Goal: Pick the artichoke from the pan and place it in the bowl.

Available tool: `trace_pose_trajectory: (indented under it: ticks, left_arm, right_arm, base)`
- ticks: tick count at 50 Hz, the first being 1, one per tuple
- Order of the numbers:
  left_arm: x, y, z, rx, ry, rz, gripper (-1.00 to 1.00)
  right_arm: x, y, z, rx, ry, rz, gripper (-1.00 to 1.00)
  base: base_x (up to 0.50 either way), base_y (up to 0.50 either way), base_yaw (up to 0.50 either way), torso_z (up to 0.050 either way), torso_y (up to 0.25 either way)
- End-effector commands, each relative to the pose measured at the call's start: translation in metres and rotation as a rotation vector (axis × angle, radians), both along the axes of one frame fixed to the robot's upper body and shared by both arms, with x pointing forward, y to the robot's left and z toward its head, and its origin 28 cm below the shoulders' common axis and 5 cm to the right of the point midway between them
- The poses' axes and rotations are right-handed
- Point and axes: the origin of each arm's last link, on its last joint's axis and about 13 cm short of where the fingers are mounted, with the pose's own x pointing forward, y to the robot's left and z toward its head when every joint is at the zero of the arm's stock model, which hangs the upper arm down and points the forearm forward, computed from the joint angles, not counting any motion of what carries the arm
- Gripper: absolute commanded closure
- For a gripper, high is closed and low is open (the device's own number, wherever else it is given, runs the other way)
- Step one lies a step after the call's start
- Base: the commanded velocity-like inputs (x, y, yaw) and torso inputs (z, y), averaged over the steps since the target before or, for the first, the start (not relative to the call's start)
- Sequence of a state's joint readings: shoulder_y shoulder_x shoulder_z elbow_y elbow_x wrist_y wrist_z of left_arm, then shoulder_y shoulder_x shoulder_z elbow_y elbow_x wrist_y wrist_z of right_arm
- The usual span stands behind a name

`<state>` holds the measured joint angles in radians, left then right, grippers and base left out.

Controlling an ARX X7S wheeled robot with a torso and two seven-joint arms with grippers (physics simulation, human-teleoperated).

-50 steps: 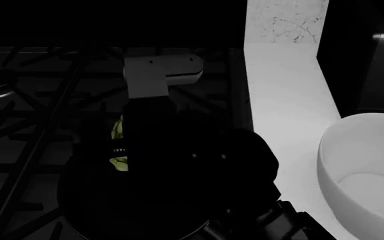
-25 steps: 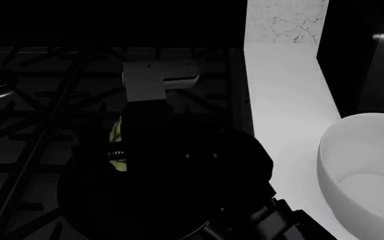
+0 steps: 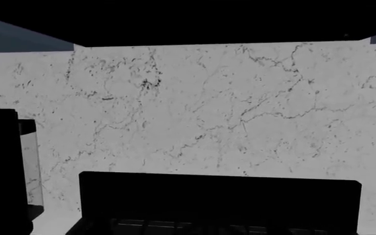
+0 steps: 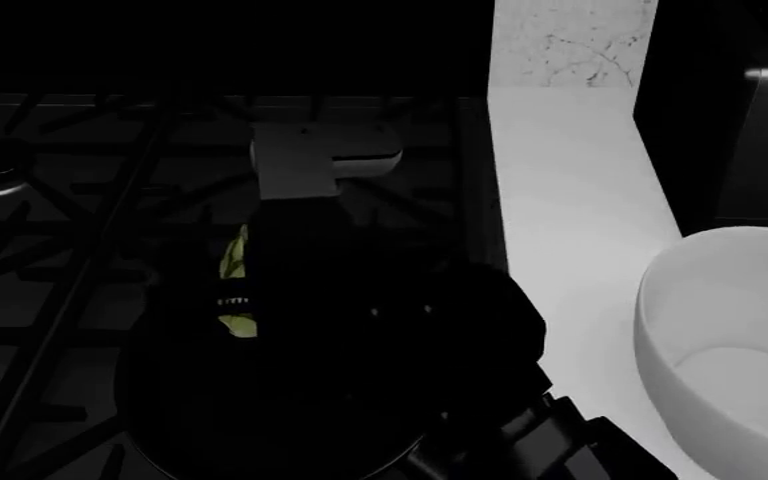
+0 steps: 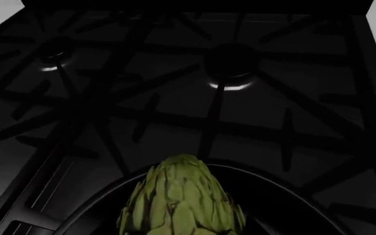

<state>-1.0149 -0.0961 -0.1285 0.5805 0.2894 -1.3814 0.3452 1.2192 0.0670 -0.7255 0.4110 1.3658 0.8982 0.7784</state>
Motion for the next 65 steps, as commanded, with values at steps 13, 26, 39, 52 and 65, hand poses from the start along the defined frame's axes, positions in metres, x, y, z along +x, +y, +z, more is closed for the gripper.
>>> trace_pose_trajectory:
  ticks: [13,26,39,52,65]
  left_arm:
    - [-0.003,0.000,-0.009,-0.031,0.009,-0.015,-1.00]
    - [-0.007,-0.005,-0.020,-0.031,-0.004,-0.053,-1.00]
    - [-0.006,-0.008,-0.036,-0.029,0.037,-0.061,-1.00]
    - [0.000,-0.008,-0.047,-0.043,0.053,-0.073,-1.00]
    - [0.007,-0.011,-0.050,-0.045,0.060,-0.094,-1.00]
  right_arm:
    - [-0.011,-0.002,-0.001,0.005,-0.034,0.069,1.00]
    - [-0.041,-0.027,0.026,0.042,-0.215,0.039,1.00]
    - [-0.069,-0.067,0.059,0.090,-0.434,-0.032,1.00]
    - [-0.101,-0.100,0.078,0.025,-0.580,-0.141,1.00]
    - [-0.116,-0.136,0.081,-0.073,-0.654,-0.326,1.00]
  base:
    - [0.00,0.00,0.00,0.000,0.000]
    - [0.00,0.00,0.00,0.000,0.000]
    - [0.00,0.00,0.00,0.000,0.000]
    - [0.00,0.00,0.00,0.000,0.000]
    - [0.00,0.00,0.00,0.000,0.000]
